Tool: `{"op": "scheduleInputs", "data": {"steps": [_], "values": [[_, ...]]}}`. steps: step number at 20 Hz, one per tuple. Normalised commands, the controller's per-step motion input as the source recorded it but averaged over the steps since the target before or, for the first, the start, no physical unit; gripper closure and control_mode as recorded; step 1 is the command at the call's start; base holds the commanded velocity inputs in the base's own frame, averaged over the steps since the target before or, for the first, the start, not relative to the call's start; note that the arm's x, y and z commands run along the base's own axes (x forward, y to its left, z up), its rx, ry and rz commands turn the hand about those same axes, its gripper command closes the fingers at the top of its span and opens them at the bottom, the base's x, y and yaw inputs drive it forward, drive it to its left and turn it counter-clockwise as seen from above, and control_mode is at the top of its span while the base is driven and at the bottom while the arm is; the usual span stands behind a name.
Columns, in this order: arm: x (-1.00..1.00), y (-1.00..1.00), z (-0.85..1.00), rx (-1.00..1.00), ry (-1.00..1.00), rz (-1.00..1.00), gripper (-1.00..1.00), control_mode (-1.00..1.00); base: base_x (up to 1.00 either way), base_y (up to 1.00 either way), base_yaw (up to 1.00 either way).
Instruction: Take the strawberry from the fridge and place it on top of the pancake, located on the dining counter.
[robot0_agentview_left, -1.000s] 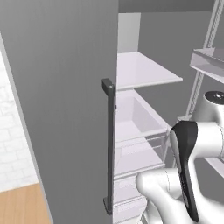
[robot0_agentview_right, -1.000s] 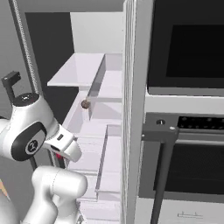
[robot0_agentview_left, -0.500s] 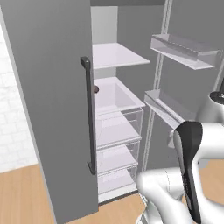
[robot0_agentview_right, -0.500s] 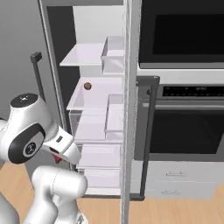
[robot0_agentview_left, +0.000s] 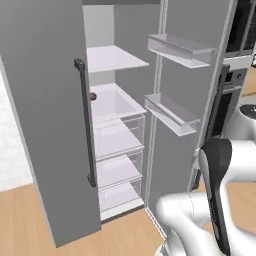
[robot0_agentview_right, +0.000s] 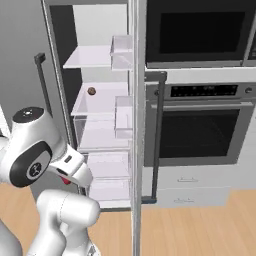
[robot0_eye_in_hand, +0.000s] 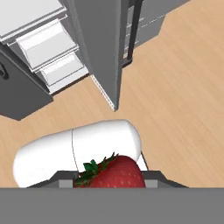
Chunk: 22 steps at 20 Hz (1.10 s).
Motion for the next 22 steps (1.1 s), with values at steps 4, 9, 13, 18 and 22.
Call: {"op": "scheduleInputs", "data": {"steps": [4,9,13,18,22], "values": [[0.0,0.0,0.0,0.0,0.0,0.0,1.0,1.0,-0.38,-0.01,-0.68],[0.0,0.0,0.0,0.0,0.0,0.0,1.0,1.0,-0.09,0.0,-0.95],[0.0,0.0,0.0,0.0,0.0,0.0,1.0,1.0,-0.14,0.0,-0.89],[0.0,0.0,0.0,0.0,0.0,0.0,1.0,1.0,-0.12,0.0,-0.94],[0.0,0.0,0.0,0.0,0.0,0.0,1.0,1.0,-0.03,-0.01,-0.95]]}}
